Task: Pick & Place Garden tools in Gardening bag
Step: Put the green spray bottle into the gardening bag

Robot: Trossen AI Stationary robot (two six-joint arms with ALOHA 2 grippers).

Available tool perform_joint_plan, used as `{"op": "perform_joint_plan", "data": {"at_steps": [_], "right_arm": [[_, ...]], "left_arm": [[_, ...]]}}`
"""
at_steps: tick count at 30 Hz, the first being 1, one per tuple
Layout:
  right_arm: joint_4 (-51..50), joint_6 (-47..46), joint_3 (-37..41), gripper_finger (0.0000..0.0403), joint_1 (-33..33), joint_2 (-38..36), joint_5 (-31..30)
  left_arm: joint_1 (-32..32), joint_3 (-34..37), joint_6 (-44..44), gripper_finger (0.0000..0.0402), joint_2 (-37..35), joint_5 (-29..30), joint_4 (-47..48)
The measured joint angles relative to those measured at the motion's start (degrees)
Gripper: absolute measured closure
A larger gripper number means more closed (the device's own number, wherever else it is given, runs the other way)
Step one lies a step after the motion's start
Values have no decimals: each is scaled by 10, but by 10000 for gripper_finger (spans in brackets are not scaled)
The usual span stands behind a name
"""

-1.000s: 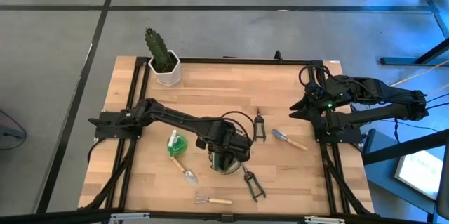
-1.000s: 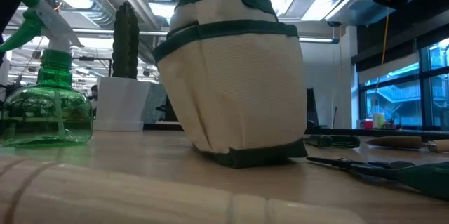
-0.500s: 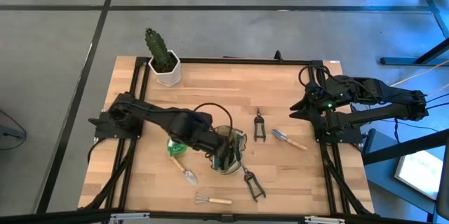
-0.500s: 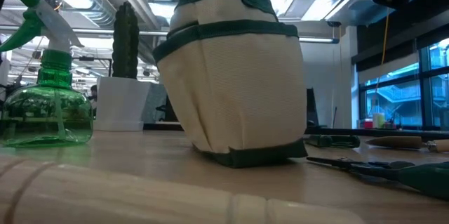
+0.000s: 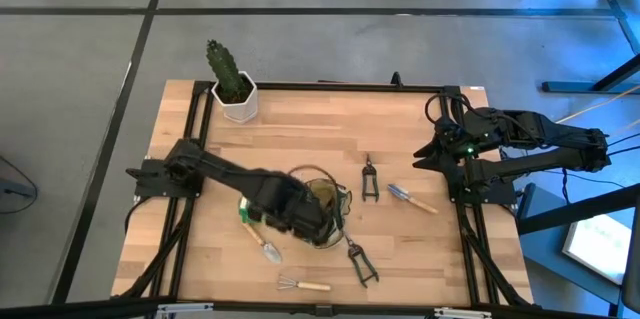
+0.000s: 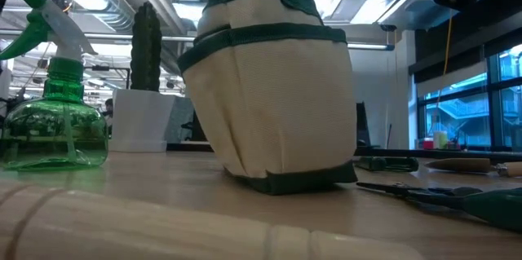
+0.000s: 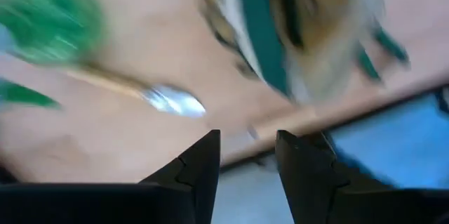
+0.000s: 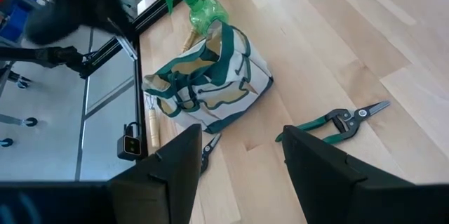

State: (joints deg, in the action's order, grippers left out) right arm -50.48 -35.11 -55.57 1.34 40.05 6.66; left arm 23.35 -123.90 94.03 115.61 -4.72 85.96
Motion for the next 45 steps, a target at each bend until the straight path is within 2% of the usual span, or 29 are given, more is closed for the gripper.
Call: {"op": "perform_joint_plan", "data": {"at_steps": [3, 6, 9, 11, 13, 16, 20, 25, 28, 32, 35, 40, 42, 45], "right_arm": [[-2, 0, 0, 201, 0, 0, 0], [-6, 0, 0, 201, 0, 0, 0], [-6, 0, 0, 201, 0, 0, 0], [-8, 0, 0, 201, 0, 0, 0], [-8, 1, 0, 201, 0, 0, -5], [-7, 2, 0, 201, -2, 2, -6], [-7, 0, 0, 201, -3, 7, -6], [-6, -4, 0, 201, -3, 9, -6], [-6, -5, 0, 201, -3, 9, -6], [-6, -5, 0, 201, -3, 9, -6], [-6, -4, 0, 201, -3, 9, -7], [-3, -2, 0, 201, -3, 12, -11], [-3, -2, 0, 201, -3, 13, -11], [-3, -4, 0, 201, -3, 13, -11]], "left_arm": [[38, 0, 7, 270, 13, -15, -108], [83, 0, 90, 276, 19, 36, -183], [133, 0, 218, 286, 19, 101, -169], [170, 0, 302, 292, 17, 155, -119], [199, 0, 344, 297, 14, 180, -72], [207, 0, 351, 302, 6, 164, -20], [182, 0, 329, 304, -13, 218, -2], [202, 0, 328, 303, -28, 214, 20], [232, 0, 331, 306, -37, 219, -8], [272, 8, 322, 314, -33, 241, -100], [289, 72, 322, 315, -33, 233, -217], [299, 254, 324, 315, -37, 248, -470], [299, 314, 330, 315, -62, 248, -483], [280, 358, 332, 315, -125, 235, -447]]}}
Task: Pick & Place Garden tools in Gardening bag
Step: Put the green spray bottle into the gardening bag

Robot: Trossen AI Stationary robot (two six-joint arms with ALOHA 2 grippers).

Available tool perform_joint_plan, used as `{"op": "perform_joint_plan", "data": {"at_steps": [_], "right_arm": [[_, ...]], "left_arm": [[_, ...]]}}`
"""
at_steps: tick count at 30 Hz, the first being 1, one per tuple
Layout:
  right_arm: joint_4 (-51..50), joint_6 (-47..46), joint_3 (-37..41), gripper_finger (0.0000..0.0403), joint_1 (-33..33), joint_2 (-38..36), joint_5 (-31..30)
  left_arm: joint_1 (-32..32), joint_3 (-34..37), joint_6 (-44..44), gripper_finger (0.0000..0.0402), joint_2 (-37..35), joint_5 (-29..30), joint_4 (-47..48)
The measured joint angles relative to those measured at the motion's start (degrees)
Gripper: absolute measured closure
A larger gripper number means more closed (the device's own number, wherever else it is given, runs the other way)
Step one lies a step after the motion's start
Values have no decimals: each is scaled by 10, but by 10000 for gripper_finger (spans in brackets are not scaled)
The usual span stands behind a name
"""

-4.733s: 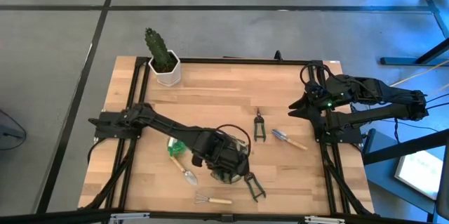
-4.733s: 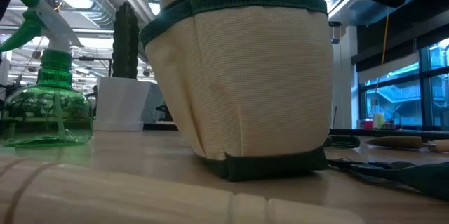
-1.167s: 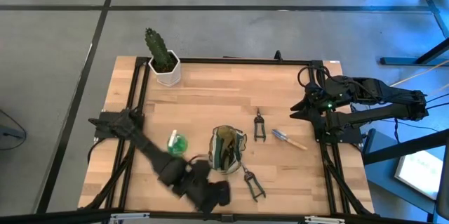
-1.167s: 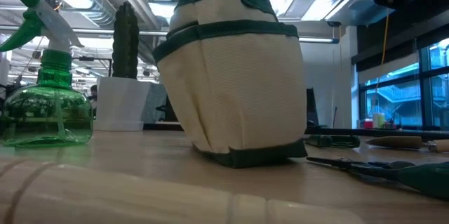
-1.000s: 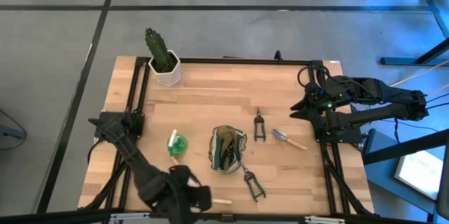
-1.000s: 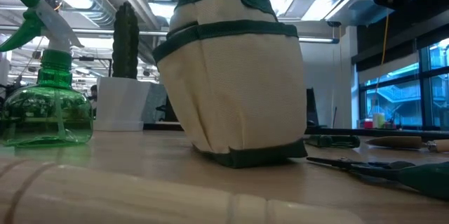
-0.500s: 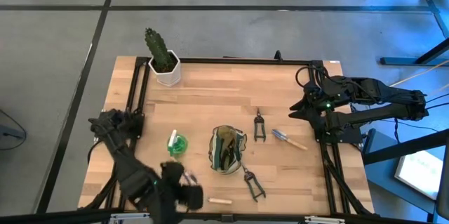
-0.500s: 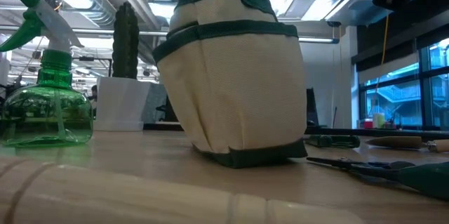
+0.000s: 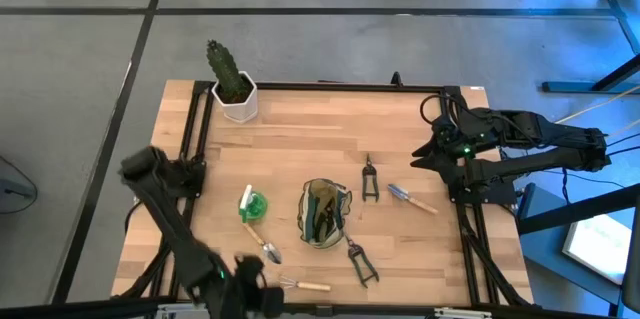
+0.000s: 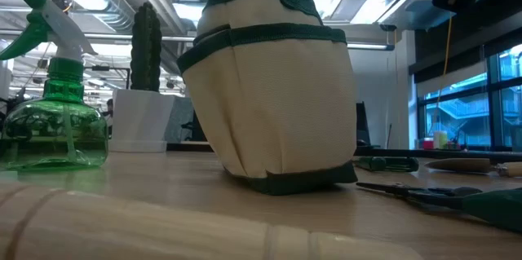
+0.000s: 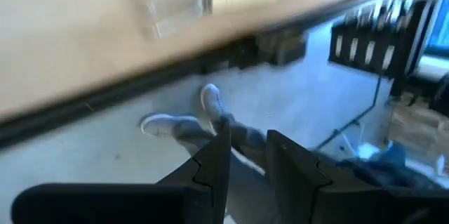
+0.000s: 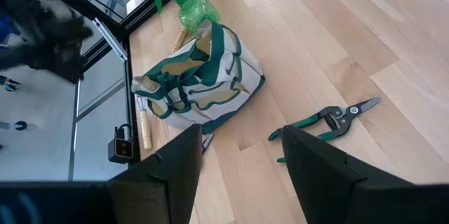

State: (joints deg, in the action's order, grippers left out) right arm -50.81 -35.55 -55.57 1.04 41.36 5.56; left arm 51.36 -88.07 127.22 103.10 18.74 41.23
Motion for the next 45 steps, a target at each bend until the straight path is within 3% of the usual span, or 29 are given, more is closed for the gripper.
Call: {"op": "perform_joint_plan", "data": {"at_steps": [3, 8, 11, 15, 19, 24, 31, 45], "right_arm": [[0, -5, 0, 201, 0, 1, 1], [0, -13, 0, 200, 0, 1, 5], [0, -16, 0, 200, 0, 1, 5], [0, -16, 0, 200, 0, 1, 4], [0, -17, 0, 200, 0, 1, 0], [-2, -15, 0, 200, 0, 1, -9], [-2, -15, 0, 200, 0, 1, -10], [-18, -17, 0, 200, 0, 1, -10]], "left_arm": [[-23, 1, -7, 315, -66, -6, 114], [-53, 0, 7, 315, -170, -103, 350], [-93, 0, 7, 315, -219, -98, 409], [-155, 13, -26, 315, -260, -73, 429], [-207, 37, -53, 303, -269, -123, 460], [-262, 72, -121, 236, -267, -205, 434], [-311, 81, -222, 144, -234, -198, 398], [-346, 81, -298, 132, -169, -234, 398]]}}
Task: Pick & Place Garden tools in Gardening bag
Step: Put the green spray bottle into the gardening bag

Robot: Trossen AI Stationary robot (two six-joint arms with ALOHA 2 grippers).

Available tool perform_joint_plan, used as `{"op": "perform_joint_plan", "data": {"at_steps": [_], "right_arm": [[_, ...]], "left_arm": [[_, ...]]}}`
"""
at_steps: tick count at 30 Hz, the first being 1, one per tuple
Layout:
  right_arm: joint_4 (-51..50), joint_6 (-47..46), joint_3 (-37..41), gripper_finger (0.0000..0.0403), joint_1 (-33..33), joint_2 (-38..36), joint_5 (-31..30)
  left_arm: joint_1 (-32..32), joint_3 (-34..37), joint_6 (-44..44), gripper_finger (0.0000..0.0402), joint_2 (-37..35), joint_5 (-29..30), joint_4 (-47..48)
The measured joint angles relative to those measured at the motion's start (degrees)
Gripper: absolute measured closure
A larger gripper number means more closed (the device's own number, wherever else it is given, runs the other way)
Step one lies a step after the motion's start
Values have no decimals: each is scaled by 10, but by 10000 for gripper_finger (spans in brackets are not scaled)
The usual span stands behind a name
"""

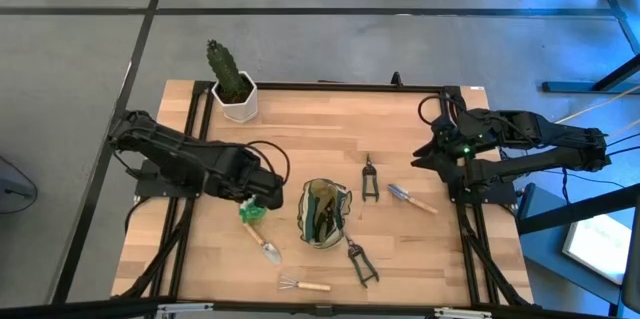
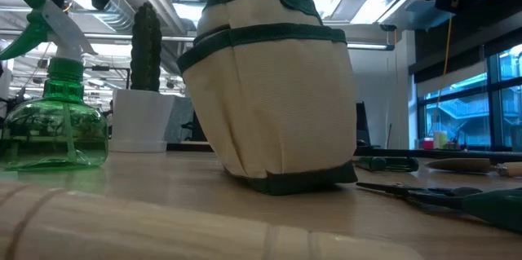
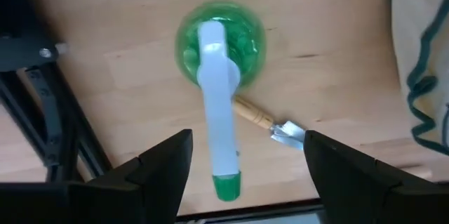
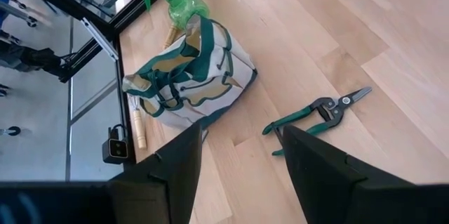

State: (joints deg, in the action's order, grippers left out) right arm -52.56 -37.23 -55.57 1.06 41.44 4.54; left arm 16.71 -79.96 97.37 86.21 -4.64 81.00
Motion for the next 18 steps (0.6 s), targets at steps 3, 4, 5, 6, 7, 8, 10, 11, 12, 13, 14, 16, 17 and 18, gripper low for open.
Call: {"op": "perform_joint_plan", "data": {"at_steps": [3, 4, 5, 6, 7, 8, 10, 11, 12, 13, 14, 16, 17, 18], "right_arm": [[-1, 0, 0, 200, 0, 0, 0], [0, 0, 0, 200, 0, 0, 0], [0, 0, 0, 200, 0, 0, 0], [0, 0, 0, 200, 0, 0, 0], [0, 0, 0, 200, 0, 0, 0], [0, 0, 0, 200, 0, 0, 0], [0, 0, 0, 200, 0, 0, 0], [0, 0, 0, 200, 0, 0, 0], [0, 0, 0, 201, 0, 0, 0], [0, 0, 0, 201, 0, 0, 0], [0, 0, 0, 201, 0, 0, 0], [0, 0, 0, 201, 0, 0, 0], [0, 0, 0, 201, 0, 0, 0], [0, 0, 0, 201, 0, 0, 0]], "left_arm": [[0, 0, 7, 132, 0, 3, 20], [0, 0, 6, 132, 0, 3, 14], [0, 0, 3, 132, 0, 2, 10], [0, 0, -2, 132, 0, 3, 7], [1, 0, -7, 132, 0, 6, 3], [1, 3, -9, 132, -1, 11, -6], [1, 20, -6, 132, -2, 11, -17], [1, 31, -3, 132, -6, 9, -18], [1, 40, 2, 132, -11, 7, -20], [1, 51, 8, 132, -18, 3, -24], [1, 63, 12, 132, -24, -1, -38], [3, 84, 25, 132, -34, -3, -64], [5, 92, 32, 132, -38, -3, -75], [5, 98, 37, 132, -43, -3, -85]]}}
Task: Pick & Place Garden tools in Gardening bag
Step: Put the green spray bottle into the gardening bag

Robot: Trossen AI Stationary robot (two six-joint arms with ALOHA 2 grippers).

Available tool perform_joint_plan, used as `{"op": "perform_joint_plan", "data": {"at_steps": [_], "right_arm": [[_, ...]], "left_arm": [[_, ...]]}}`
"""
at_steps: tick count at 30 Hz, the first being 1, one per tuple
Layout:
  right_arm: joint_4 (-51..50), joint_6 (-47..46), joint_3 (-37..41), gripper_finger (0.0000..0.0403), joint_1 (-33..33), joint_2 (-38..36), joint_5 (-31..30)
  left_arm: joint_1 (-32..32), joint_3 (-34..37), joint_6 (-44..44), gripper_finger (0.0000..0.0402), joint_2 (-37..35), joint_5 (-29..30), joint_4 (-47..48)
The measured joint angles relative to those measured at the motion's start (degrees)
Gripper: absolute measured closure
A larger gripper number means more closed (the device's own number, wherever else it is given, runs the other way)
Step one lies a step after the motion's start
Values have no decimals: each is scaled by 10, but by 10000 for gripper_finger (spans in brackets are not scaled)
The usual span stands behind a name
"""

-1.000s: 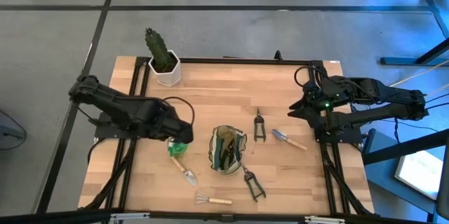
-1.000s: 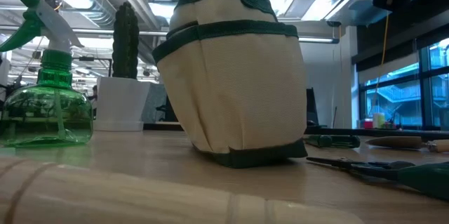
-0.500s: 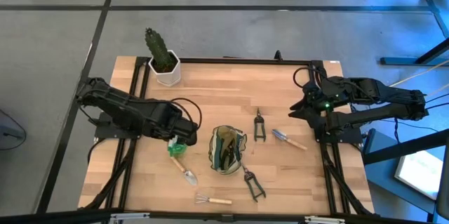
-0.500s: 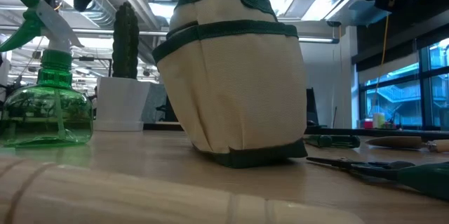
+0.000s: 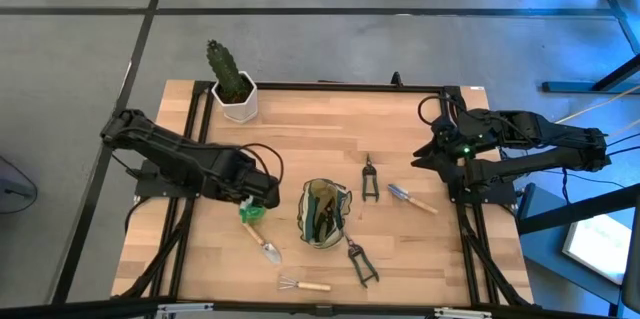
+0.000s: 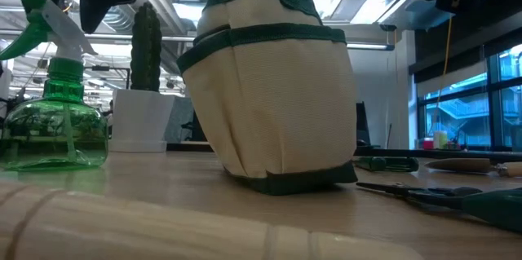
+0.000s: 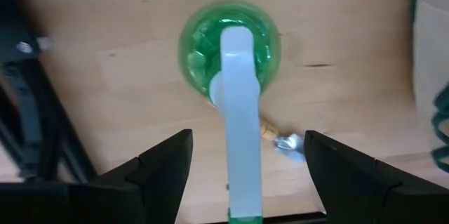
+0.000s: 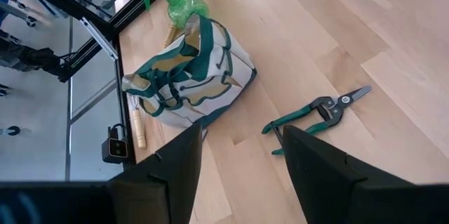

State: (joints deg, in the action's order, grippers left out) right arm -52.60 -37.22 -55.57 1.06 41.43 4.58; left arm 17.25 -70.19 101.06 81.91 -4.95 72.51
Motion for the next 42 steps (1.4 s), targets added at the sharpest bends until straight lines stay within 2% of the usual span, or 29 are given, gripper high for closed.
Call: {"op": "perform_joint_plan", "data": {"at_steps": [3, 6, 10, 19, 22, 27, 33, 36, 40, 42], "right_arm": [[0, 0, 0, 201, 0, 0, 0], [0, 0, 0, 201, 0, 0, 0], [0, 0, 0, 201, 0, 0, 0], [1, 2, 0, 201, 0, 0, 0], [0, 2, 0, 201, 0, 0, 0], [1, 3, 0, 201, 0, 0, 0], [1, 5, 0, 201, 0, 0, 0], [1, 6, 0, 201, 0, 0, 0], [1, 6, 0, 201, 0, 0, 0], [1, 6, 0, 201, 0, 0, 0]], "left_arm": [[0, 11, 3, 135, -4, -2, -11], [0, 12, 2, 154, -4, -2, -11], [0, 13, -3, 206, -4, -2, -9], [0, 9, -10, 355, -4, -6, 0], [0, -16, -25, 358, -3, 7, -10], [-1, -109, -44, 358, -3, 65, 8], [-1, -284, -93, 358, 44, 131, 76], [-8, -384, -144, 358, 95, 131, 102], [-21, -528, -209, 358, 192, 122, 182], [-33, -555, -256, 358, 215, 90, 165]]}}
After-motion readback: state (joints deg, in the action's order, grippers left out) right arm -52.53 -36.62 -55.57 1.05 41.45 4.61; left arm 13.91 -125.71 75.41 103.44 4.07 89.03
